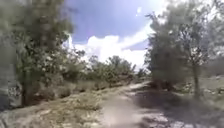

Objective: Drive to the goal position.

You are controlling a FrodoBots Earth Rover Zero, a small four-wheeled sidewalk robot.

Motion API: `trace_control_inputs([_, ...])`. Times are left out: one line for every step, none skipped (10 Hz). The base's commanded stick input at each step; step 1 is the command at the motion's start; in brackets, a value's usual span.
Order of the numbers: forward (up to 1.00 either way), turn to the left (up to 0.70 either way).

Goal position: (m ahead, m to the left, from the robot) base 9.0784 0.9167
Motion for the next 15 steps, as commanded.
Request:
trace_control_inputs([0.70,0.00])
trace_control_inputs([0.70,0.00])
trace_control_inputs([0.70,0.00])
trace_control_inputs([0.70,0.00])
trace_control_inputs([0.70,0.00])
trace_control_inputs([0.70,0.00])
trace_control_inputs([0.70,0.00])
trace_control_inputs([0.70,0.00])
trace_control_inputs([0.70,0.00])
trace_control_inputs([0.70,0.00])
trace_control_inputs([0.70,0.00])
trace_control_inputs([0.70,0.00])
trace_control_inputs([0.70,0.00])
trace_control_inputs([0.70,0.00])
trace_control_inputs([0.70,0.00])
